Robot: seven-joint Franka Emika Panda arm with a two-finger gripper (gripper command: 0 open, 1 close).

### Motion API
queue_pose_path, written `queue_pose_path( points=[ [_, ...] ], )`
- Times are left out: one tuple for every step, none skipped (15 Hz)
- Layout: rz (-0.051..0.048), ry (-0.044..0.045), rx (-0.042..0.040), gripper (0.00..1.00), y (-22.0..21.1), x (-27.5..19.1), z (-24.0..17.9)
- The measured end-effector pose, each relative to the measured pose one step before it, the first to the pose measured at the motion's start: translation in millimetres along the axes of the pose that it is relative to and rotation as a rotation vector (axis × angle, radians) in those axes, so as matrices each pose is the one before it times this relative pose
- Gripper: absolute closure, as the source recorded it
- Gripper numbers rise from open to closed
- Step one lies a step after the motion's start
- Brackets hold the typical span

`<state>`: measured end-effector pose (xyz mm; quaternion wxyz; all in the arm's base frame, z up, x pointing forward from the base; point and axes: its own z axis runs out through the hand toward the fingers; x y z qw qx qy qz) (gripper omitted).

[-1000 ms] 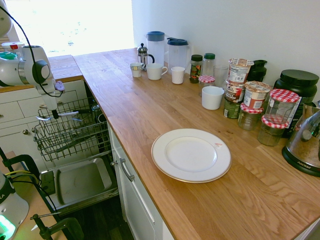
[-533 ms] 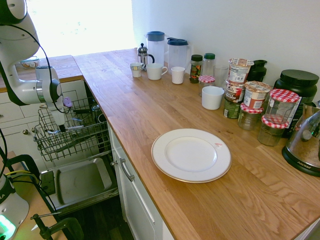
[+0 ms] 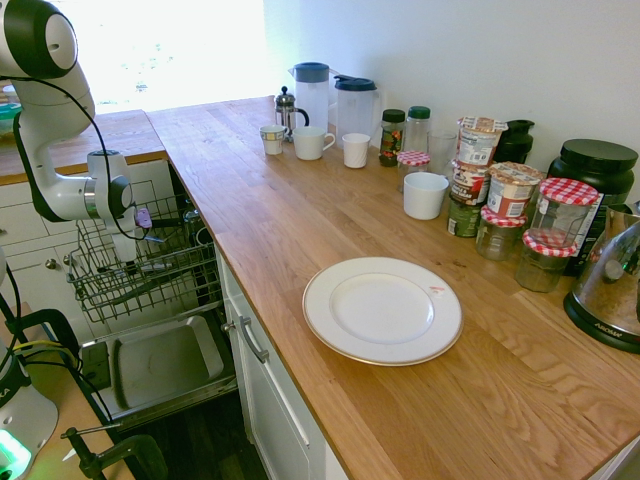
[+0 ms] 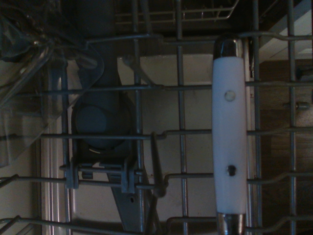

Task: Put the spoon in the dishwasher

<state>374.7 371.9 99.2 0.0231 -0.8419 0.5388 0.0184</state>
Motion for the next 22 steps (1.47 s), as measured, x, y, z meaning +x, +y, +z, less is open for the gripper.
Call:
queue_pose_path(
  points=[
    [0.00031, -0.00128, -0.00117, 0.0, -0.01, 0.68, 1.68],
    [0.00175, -0.00177, -0.0003, 0.0, -0.57, -0.16, 0.03],
    [0.00235, -0.00105, -0.00142, 0.0, -0.18, 0.54, 0.47],
    [0.00147, -0.00064, 0.00071, 0.0, -0.82, -0.08, 0.03],
    [0.0003, 0.00146, 0.00085, 0.0, -0.81, 0.35, 0.32],
    [-0.00123, 0.00095, -0.00022, 0.0, 0.02, -0.45, 0.4],
    [-0.00186, 0.00011, -0.00056, 0.0, 0.44, -1.05, 0.23],
    [0.00045, -0.00065, -0.00072, 0.0, 0.33, -0.77, 0.17],
    [0.00084, 0.00011, -0.0004, 0.0, 0.15, -0.3, 0.16],
    [-0.00063, 0.00243, 0.00041, 0.0, 0.09, 0.01, 0.21],
    [-0.00255, 0.00281, 0.0013, 0.0, 0.27, -0.72, 0.06],
    [-0.0027, 0.00266, 0.00173, 0.0, 0.42, -0.95, -0.55],
    [-0.00321, 0.00361, 0.00439, 0.0, 0.51, -0.83, -2.56],
    [-0.00339, 0.00475, 0.01074, 0.0, 0.7, -1.02, -7.41],
    [-0.0028, 0.00399, 0.01226, 0.0, 1.8, -1.54, -11.28],
    [0.00192, 0.00529, 0.01132, 0.0, 4.24, -1.05, -14.66],
    [0.00706, 0.00877, 0.00681, 0.0, 5.57, -0.63, -18.77],
    [0.00588, 0.00823, 0.00403, 0.0, 5.57, -1.13, -19.49],
    [0.00474, 0.01058, 0.00746, 0.0, 6.02, -1.18, -20.82],
    [0.00348, 0.01357, 0.01061, 0.0, 6.09, -2.1, -20.87],
    [0.00685, 0.01467, 0.00918, 0.0, 5.87, -1.83, -21.2],
    [0.00453, 0.01202, 0.00604, 0.0, 5.68, -2.27, -22.24]
  ],
)
